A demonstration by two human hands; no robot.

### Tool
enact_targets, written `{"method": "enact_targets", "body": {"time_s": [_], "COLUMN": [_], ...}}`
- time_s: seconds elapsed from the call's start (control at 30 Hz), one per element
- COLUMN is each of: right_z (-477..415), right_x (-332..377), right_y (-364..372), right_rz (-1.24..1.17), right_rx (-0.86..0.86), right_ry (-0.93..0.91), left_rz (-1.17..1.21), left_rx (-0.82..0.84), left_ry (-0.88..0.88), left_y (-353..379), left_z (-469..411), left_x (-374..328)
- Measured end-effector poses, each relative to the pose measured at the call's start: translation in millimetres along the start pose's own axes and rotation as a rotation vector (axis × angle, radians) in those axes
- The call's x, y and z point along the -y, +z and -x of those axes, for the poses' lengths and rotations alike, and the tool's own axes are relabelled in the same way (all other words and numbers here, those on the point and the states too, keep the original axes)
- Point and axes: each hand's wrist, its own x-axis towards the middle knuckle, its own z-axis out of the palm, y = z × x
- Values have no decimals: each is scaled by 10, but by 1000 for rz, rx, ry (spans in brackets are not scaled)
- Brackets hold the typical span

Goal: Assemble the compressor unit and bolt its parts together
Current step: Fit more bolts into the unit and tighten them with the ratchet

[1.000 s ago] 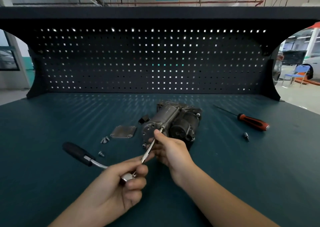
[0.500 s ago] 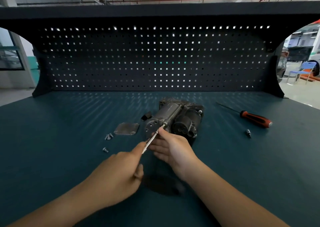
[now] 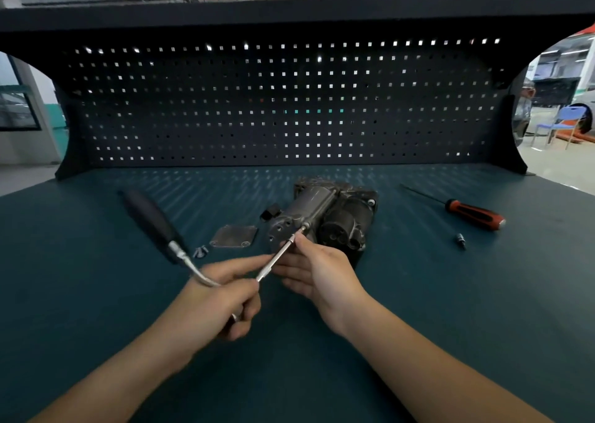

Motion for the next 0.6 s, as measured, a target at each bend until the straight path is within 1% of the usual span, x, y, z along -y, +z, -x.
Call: {"method": "enact_targets", "body": {"time_s": [0.03, 0.1, 0.13, 0.17, 0.2, 0.23, 0.27, 0.3, 0.37, 0.4, 0.43, 0.47, 0.5, 0.53, 0.6], "right_z": [-3, -3, 3, 2, -7, -19, -33, -48, -71, -77, -86, -92, -93, -88, -80], "right_x": [4, 15, 20, 16, 3, -16, -34, -42, -32, -20, -13, -10, -12, -15, -19], "right_y": [-2, -10, -9, -8, -11, -12, -16, -25, -50, -63, -75, -90, -100, -103, -95], "right_rz": [-27, -132, -173, -182, -163, -128, -97, -82, -93, -103, -110, -111, -107, -101, -89], "right_rx": [2, 19, 34, 43, 44, 38, 28, 25, 41, 53, 63, 69, 74, 81, 86], "right_ry": [9, 43, 57, 58, 51, 46, 48, 55, 76, 87, 92, 93, 92, 87, 74], "left_rz": [-222, -772, -923, -948, -917, -769, -564, -319, 345, 711, 1025, 1225, 1318, 1289, 995], "left_rx": [-17, -39, -37, -31, -11, 6, 20, 27, 72, 139, 223, 269, 315, 327, 240], "left_ry": [111, 316, 395, 422, 421, 390, 313, 187, -155, -303, -375, -381, -350, -319, -319], "left_y": [-19, -49, -67, -76, -89, -95, -82, -41, 12, 27, 48, 61, 70, 75, 94], "left_z": [-1, -16, -1, 11, -2, 1, 14, 29, 3, 1, 16, 19, 35, 46, 36], "left_x": [-17, -43, -45, -40, -24, -11, 0, 13, 84, 98, 68, 49, 35, 37, 25]}}
